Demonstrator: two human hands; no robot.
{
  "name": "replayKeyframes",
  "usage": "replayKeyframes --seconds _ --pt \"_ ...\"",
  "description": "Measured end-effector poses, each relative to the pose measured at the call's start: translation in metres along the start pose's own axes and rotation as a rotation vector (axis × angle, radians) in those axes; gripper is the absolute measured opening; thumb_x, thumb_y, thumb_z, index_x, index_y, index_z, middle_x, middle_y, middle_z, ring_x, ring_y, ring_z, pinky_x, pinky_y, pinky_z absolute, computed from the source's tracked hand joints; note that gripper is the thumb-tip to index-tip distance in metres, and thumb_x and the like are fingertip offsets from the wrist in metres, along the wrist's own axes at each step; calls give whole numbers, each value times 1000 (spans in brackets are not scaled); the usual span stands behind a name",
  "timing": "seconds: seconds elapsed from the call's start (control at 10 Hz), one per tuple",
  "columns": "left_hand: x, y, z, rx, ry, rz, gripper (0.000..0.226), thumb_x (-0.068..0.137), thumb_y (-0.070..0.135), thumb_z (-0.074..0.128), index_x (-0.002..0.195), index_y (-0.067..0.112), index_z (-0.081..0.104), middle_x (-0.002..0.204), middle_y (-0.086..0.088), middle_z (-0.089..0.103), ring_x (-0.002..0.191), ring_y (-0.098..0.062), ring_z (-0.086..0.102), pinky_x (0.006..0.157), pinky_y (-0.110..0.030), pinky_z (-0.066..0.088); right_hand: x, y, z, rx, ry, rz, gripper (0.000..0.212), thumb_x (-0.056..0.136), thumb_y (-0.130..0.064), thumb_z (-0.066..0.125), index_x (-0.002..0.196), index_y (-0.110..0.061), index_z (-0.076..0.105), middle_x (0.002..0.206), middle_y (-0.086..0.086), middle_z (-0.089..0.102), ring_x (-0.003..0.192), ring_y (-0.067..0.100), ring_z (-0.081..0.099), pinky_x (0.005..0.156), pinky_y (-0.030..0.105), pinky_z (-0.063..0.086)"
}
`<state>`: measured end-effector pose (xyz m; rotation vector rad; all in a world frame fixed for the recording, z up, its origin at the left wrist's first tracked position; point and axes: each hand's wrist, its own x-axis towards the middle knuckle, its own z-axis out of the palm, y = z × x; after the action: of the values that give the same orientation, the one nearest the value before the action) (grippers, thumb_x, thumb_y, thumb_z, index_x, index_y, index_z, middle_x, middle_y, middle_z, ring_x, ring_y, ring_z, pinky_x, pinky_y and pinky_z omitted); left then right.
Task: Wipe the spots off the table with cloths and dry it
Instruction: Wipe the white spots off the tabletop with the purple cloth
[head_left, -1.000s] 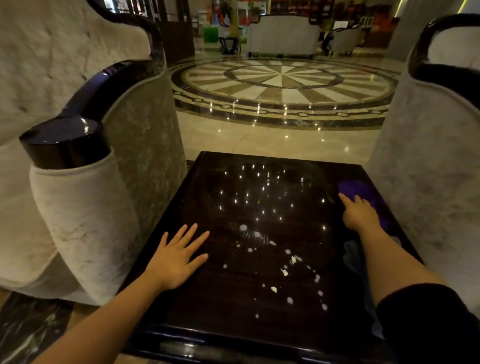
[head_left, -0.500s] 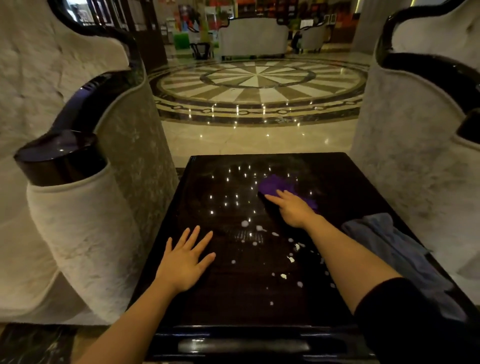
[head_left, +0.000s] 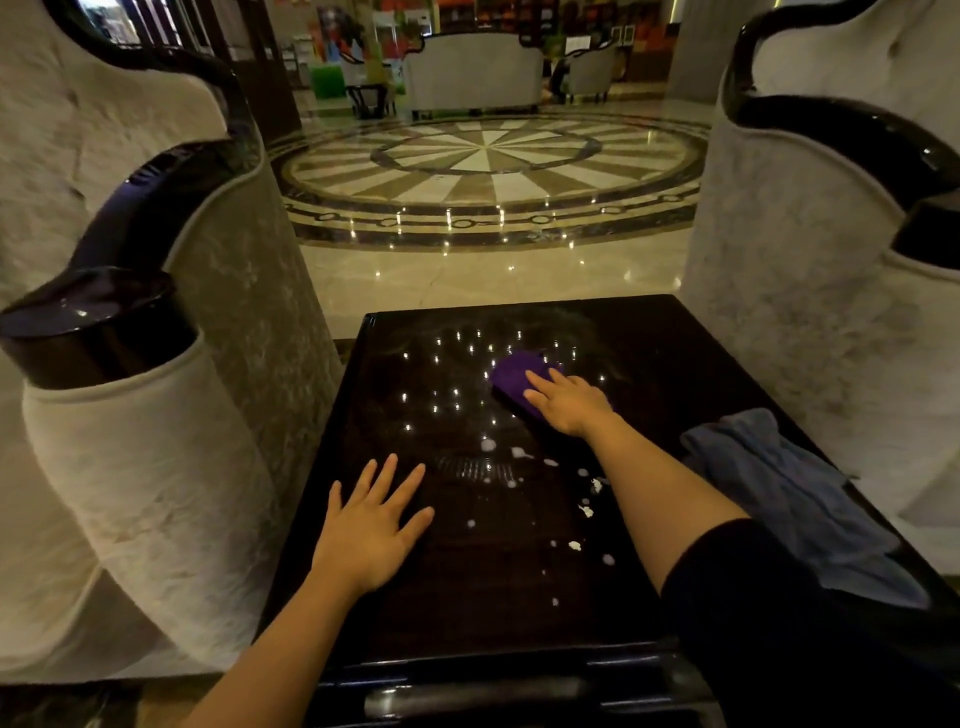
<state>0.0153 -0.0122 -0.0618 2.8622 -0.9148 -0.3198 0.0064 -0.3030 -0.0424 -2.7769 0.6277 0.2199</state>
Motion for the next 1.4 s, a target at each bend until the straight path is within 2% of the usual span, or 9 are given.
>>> replayKeyframes --seconds 0.3,0.5,1.0,1.3,1.4 --pt "-1 1 -1 -2 6 -3 59 92 56 22 143 39 -2 157 4 -8 144 -15 -12 116 -46 -7 -26 -23 6 -19 -9 -263 43 95 -45 30 138 -38 29 153 0 25 137 28 20 108 46 22" --pt "-4 3 -3 4 6 -9 58 94 53 24 144 38 -2 157 3 -8 144 -16 -11 116 -47 -5 -54 -26 13 10 -26 -365 41 95 -42 34 136 -35 35 151 2 29 136 27 22 108 44 20" --pt "-2 0 3 34 23 -2 59 94 53 23 145 36 0 158 0 -6 145 -19 -6 116 -50 0 -175 -39 33 28 -55 -526 37 95 -31 40 131 -29 45 145 4 39 123 25 32 101 39 23" --pt "-5 3 -3 39 -12 -5 58 94 52 21 145 36 -3 158 -1 -9 144 -20 -9 116 -49 -1 -251 -37 52 96 46 -583 33 92 -25 47 124 -23 54 135 5 50 106 28 40 84 31 24" --pt "-5 3 -3 46 -12 1 58 95 52 20 145 35 -4 157 -2 -9 144 -20 -9 116 -50 -1 -270 -36 58 120 30 -634 31 92 -23 48 122 -21 56 132 7 53 106 29 40 81 27 18"
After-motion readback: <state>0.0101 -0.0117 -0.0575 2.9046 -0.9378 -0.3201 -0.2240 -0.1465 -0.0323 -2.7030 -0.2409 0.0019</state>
